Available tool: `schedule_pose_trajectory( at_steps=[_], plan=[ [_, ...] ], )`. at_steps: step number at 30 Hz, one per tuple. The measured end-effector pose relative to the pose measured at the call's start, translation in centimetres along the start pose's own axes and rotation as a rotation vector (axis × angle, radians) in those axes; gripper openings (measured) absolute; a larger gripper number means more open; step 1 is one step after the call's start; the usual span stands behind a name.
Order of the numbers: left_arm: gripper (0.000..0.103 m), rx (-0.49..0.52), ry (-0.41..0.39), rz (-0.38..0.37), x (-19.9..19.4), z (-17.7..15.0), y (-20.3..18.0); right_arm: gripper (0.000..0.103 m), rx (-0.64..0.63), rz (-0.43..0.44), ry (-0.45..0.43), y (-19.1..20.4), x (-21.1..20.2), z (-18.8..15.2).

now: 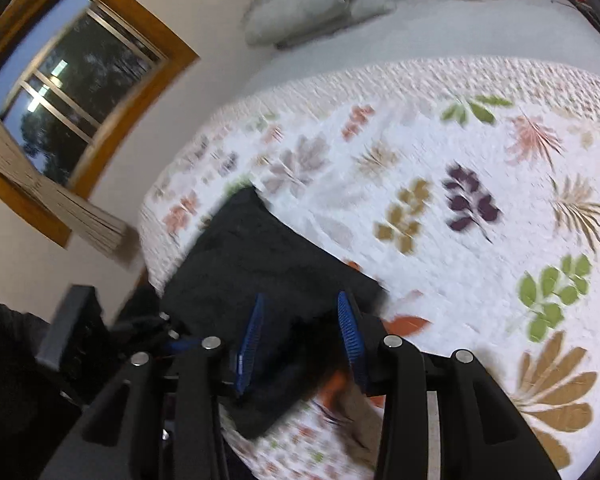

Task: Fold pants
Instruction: 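Lower the folded pants onto the quilt with both grippers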

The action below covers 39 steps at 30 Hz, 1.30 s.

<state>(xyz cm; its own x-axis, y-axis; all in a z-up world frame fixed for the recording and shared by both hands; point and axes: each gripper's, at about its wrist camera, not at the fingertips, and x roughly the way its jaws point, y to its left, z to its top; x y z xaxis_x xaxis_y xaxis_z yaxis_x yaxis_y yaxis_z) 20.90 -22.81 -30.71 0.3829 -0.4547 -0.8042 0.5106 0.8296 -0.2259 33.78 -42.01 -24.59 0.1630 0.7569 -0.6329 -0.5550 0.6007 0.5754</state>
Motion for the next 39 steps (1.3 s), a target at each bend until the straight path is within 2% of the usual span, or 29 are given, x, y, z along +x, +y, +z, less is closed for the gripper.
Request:
schedule_pose_trajectory(
  at_steps=[4, 14, 17, 20, 24, 28, 31, 34, 39],
  plan=[
    [0.081, -0.044, -0.05, -0.003, -1.7, 0.0, 1.2, 0.04, -0.025, 0.021, 0.031, 1.9, 3.1, -0.1],
    [0.081, -0.165, -0.014, 0.011, -2.2, -1.3, 6.0, 0.036, 0.126, -0.006, 0.089, -2.0, 7.1, -3.3],
    [0.081, -0.217, -0.025, 0.001, -3.2, -1.5, 7.3, 0.037, 0.154, -0.006, 0.058, -1.6, 6.3, -3.5],
    [0.082, -0.236, -0.048, 0.01, -4.7, -1.5, 8.3, 0.04, 0.191, 0.01, -0.043, -0.2, 3.6, -4.2],
    [0.083, -0.258, -0.073, 0.041, -7.4, -2.4, 9.5, 0.04, 0.243, 0.053, -0.143, 2.7, 1.1, -7.4],
    [0.083, -0.301, -0.08, 0.052, -9.7, -4.0, 10.5, 0.04, 0.3, 0.055, -0.141, 3.9, 2.0, -10.1],
    [0.084, -0.334, -0.08, 0.052, -11.3, -5.2, 11.3, 0.04, 0.395, 0.005, -0.121, 2.8, 3.6, -11.8],
    [0.086, -0.386, -0.09, 0.04, -13.1, -6.6, 12.5, 0.033, 0.49, -0.017, -0.127, 1.4, 4.2, -13.4],
    [0.088, -0.496, -0.094, -0.005, -15.2, -8.9, 15.0, 0.031, 0.526, -0.093, -0.113, 1.7, 4.8, -13.7]
  ],
)
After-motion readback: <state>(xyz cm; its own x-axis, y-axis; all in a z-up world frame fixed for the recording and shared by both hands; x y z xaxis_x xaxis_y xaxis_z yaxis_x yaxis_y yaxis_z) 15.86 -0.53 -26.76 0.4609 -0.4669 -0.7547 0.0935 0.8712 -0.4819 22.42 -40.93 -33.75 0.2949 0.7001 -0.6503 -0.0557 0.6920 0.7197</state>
